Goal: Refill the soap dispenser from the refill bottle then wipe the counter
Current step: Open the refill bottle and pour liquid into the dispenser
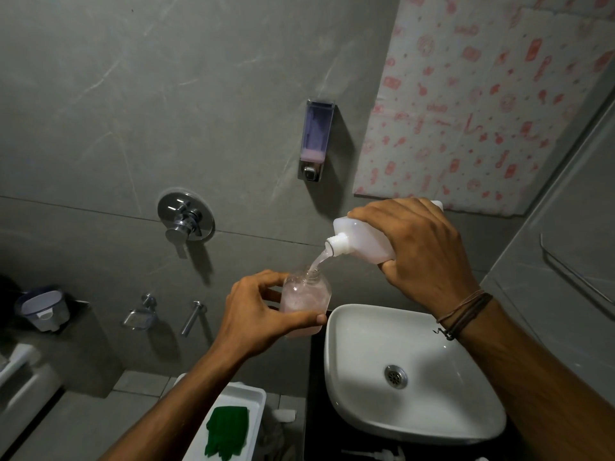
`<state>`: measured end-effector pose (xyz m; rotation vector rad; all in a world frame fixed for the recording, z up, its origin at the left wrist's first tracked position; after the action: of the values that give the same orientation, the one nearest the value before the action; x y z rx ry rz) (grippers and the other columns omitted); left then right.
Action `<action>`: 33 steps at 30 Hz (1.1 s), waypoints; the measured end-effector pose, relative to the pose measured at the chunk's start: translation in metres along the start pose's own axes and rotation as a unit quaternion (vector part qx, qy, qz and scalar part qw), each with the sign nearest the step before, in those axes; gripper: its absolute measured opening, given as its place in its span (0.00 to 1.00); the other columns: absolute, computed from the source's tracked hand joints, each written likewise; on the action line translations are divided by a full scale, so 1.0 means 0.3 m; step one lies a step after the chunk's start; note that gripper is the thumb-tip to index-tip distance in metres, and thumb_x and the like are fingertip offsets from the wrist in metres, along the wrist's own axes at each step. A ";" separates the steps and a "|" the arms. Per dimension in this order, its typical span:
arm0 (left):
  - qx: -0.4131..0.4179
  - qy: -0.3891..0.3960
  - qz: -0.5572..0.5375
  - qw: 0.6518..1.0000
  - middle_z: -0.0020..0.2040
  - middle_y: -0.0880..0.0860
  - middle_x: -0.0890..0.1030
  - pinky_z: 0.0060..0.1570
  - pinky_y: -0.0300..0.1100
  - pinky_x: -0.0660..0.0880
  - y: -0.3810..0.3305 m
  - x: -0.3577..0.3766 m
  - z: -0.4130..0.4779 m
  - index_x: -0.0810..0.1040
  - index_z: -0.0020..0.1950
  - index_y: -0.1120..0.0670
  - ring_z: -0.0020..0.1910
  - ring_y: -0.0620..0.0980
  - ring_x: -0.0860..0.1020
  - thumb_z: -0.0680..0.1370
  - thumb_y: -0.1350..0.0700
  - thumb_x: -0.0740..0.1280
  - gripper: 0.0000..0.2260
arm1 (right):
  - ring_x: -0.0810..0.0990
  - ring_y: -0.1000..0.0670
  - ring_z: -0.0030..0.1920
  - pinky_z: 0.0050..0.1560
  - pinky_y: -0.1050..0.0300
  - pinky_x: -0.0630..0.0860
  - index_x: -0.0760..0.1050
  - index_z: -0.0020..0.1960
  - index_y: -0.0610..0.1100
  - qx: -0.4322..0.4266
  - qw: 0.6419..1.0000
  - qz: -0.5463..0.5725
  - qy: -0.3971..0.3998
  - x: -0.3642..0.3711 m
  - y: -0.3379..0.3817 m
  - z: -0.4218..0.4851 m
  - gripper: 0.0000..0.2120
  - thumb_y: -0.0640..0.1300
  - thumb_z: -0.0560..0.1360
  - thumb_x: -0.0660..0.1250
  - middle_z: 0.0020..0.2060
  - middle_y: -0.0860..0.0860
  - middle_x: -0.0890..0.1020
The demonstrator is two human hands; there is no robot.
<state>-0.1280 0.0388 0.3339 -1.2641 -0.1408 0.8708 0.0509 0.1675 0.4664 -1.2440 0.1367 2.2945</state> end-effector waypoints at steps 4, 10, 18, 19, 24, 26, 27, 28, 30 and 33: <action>0.002 0.005 0.002 1.000 0.48 0.39 0.87 0.40 0.27 0.80 0.002 0.005 0.000 0.88 0.56 0.44 0.49 0.34 0.84 0.56 0.31 0.81 0.33 | 0.80 0.45 0.59 0.62 0.46 0.73 0.78 0.67 0.53 -0.001 1.000 0.003 -0.005 0.000 -0.003 0.000 0.28 0.44 0.67 0.76 0.60 0.53 0.83; -0.001 0.004 0.001 1.000 0.47 0.38 0.87 0.40 0.27 0.80 0.001 0.007 0.001 0.88 0.54 0.42 0.48 0.34 0.84 0.55 0.30 0.81 0.31 | 0.80 0.45 0.58 0.62 0.46 0.73 0.78 0.67 0.52 -0.002 1.000 0.001 -0.012 -0.001 -0.007 0.000 0.28 0.43 0.67 0.76 0.60 0.53 0.84; -0.003 0.005 0.004 1.000 0.47 0.38 0.87 0.40 0.27 0.80 0.003 0.013 0.002 0.88 0.55 0.43 0.48 0.35 0.84 0.56 0.31 0.81 0.31 | 0.81 0.45 0.59 0.63 0.44 0.73 0.78 0.67 0.51 -0.003 1.000 0.006 -0.010 0.003 -0.014 -0.002 0.29 0.42 0.66 0.77 0.60 0.52 0.84; -0.003 0.006 0.004 1.000 0.48 0.38 0.87 0.40 0.27 0.80 0.004 0.014 0.002 0.88 0.55 0.43 0.48 0.35 0.84 0.56 0.31 0.81 0.31 | 0.81 0.44 0.59 0.63 0.44 0.74 0.79 0.67 0.51 -0.004 1.000 0.008 -0.012 0.002 -0.015 -0.002 0.30 0.42 0.66 0.78 0.60 0.51 0.84; -0.003 0.005 0.004 1.000 0.48 0.38 0.87 0.41 0.29 0.81 0.003 0.016 0.003 0.87 0.54 0.40 0.47 0.36 0.85 0.55 0.29 0.80 0.31 | 0.82 0.43 0.58 0.63 0.44 0.74 0.79 0.66 0.50 -0.009 1.000 0.010 -0.019 0.002 -0.014 -0.002 0.29 0.41 0.65 0.78 0.59 0.50 0.84; -0.002 0.004 0.001 1.000 0.47 0.38 0.87 0.41 0.29 0.81 0.004 0.017 0.004 0.87 0.54 0.41 0.47 0.36 0.85 0.55 0.29 0.80 0.31 | 0.82 0.43 0.58 0.63 0.44 0.74 0.80 0.66 0.50 -0.009 1.000 0.009 -0.018 0.002 -0.016 -0.001 0.29 0.42 0.66 0.78 0.59 0.50 0.84; -0.002 0.003 0.001 1.000 0.47 0.39 0.88 0.41 0.29 0.82 0.005 0.018 0.005 0.88 0.54 0.41 0.47 0.36 0.84 0.55 0.30 0.81 0.31 | 0.82 0.43 0.58 0.63 0.44 0.74 0.80 0.66 0.50 -0.009 1.000 0.009 -0.017 0.003 -0.018 0.000 0.28 0.42 0.66 0.78 0.59 0.50 0.84; -0.002 0.003 0.002 1.000 0.47 0.39 0.88 0.41 0.30 0.82 0.006 0.020 0.006 0.88 0.54 0.42 0.47 0.36 0.85 0.55 0.30 0.81 0.31 | 0.82 0.44 0.58 0.63 0.44 0.74 0.79 0.66 0.50 -0.009 1.000 0.009 -0.014 0.004 -0.019 0.001 0.28 0.43 0.66 0.78 0.60 0.50 0.84; -0.004 0.002 0.003 1.000 0.47 0.39 0.88 0.41 0.30 0.82 0.008 0.022 0.009 0.89 0.54 0.43 0.47 0.36 0.85 0.55 0.30 0.81 0.32 | 0.82 0.44 0.59 0.64 0.43 0.74 0.79 0.67 0.50 -0.008 1.000 0.010 -0.011 0.008 -0.020 0.001 0.29 0.43 0.66 0.78 0.60 0.50 0.84; -0.002 0.005 0.005 1.000 0.46 0.38 0.87 0.40 0.28 0.81 0.010 0.026 0.012 0.89 0.55 0.44 0.47 0.35 0.84 0.55 0.30 0.81 0.32 | 0.82 0.43 0.58 0.63 0.43 0.75 0.79 0.66 0.50 -0.007 1.000 0.006 -0.016 0.009 -0.019 0.001 0.29 0.42 0.66 0.79 0.60 0.50 0.84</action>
<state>-0.1261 0.0465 0.3297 -1.2734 -0.1282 0.8725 0.0522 0.1737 0.4652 -1.2154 0.1158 2.3289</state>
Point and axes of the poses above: each hand's wrist, its own z-axis towards the middle knuckle, its own x-axis out of the palm, y = z × x, the point moved 5 cm from there along z, towards the middle knuckle
